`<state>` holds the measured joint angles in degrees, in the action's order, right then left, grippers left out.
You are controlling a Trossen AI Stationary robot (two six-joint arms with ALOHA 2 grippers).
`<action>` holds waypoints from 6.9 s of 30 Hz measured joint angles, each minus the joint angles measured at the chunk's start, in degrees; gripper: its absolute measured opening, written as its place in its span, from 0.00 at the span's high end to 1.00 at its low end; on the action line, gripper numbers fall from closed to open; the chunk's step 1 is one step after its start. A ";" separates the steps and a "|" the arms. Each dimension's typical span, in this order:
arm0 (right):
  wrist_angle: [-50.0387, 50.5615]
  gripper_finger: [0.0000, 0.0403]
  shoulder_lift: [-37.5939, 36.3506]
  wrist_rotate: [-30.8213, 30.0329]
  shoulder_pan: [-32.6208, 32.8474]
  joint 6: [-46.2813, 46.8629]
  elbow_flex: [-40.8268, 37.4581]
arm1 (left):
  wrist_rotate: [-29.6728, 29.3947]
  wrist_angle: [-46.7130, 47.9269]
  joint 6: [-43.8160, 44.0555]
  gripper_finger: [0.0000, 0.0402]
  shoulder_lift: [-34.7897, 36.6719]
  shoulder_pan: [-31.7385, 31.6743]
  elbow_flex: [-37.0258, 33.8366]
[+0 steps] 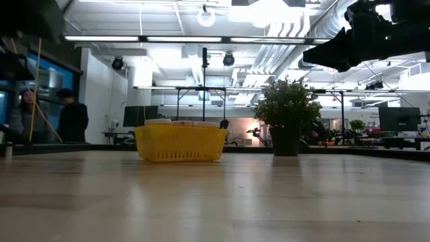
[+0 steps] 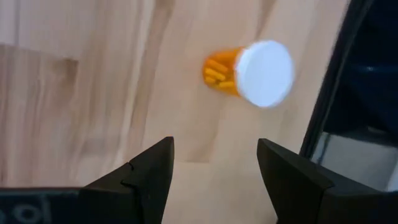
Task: Pick and place pill bottles into a basket
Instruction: Put the orange pill bottle into the yellow bin
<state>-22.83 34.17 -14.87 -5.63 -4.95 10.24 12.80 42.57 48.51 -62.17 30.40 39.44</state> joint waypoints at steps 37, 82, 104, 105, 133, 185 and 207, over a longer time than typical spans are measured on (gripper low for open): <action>-0.57 0.57 0.02 -1.73 0.01 3.58 0.02 | -45.57 -34.05 -2.38 0.34 -4.48 30.03 -17.78; -1.03 0.57 0.00 -1.70 0.02 3.50 0.02 | -37.45 -59.67 -13.78 0.34 -14.68 23.05 -22.64; -0.96 0.57 0.00 -1.70 0.02 3.50 0.02 | -36.29 -69.07 -28.95 0.34 -18.01 21.31 -22.62; -0.96 0.57 0.00 -1.70 0.02 3.50 0.02 | -36.29 -69.03 -29.10 0.34 -18.01 21.31 -22.62; -1.36 0.57 0.00 -1.70 0.01 3.48 0.02 | -34.85 -68.14 -30.26 0.48 -17.64 21.29 -22.62; -2.69 0.57 -0.02 3.02 0.02 0.85 0.02 | -30.77 -39.14 -53.71 0.49 2.11 -26.66 -12.00; -2.67 0.57 -0.02 3.04 0.02 0.85 0.02 | -28.83 -39.84 -54.45 0.48 0.29 -26.65 -12.02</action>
<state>-25.50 34.15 -11.84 -5.61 -4.10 10.26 -16.03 2.73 -5.94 -61.89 3.75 27.42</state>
